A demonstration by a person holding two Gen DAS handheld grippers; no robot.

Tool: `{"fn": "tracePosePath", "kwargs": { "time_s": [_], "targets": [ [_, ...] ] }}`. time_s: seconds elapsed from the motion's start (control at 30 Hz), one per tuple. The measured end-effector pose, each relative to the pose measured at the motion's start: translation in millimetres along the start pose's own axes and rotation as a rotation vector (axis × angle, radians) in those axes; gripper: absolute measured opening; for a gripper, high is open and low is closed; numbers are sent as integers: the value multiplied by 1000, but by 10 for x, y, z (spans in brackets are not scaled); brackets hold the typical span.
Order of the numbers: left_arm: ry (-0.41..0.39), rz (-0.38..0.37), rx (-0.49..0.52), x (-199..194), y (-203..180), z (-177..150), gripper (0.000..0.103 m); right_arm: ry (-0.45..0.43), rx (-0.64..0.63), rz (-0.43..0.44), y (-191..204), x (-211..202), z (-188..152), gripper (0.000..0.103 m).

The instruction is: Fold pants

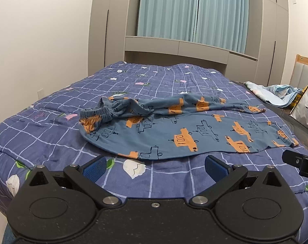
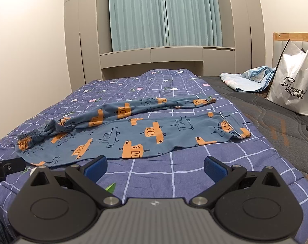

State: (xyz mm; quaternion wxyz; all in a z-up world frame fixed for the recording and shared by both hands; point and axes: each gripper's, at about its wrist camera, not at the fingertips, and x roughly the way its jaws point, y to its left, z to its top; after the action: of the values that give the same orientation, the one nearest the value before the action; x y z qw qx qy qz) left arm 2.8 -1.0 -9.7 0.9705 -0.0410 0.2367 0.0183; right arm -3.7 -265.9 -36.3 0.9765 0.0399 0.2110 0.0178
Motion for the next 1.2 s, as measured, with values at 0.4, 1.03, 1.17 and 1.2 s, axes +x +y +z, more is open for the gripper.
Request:
{"fn": "tracePosePath", "kwargs": {
  "time_s": [0.4,1.03,1.17,1.2],
  "targets": [
    [15,2,-2,28,-3,-1,102,2,-4,0,8,0,6,103],
    [71,32,-23,237,38,143,103,30,-75,55,82,146,152,103],
    [91,34,-20,358,57,258,103,53,-97,71,106,262,262,103],
    [90,36,-14,386,62,294,103,57,-100,76,108,294,298,103]
  ]
}}
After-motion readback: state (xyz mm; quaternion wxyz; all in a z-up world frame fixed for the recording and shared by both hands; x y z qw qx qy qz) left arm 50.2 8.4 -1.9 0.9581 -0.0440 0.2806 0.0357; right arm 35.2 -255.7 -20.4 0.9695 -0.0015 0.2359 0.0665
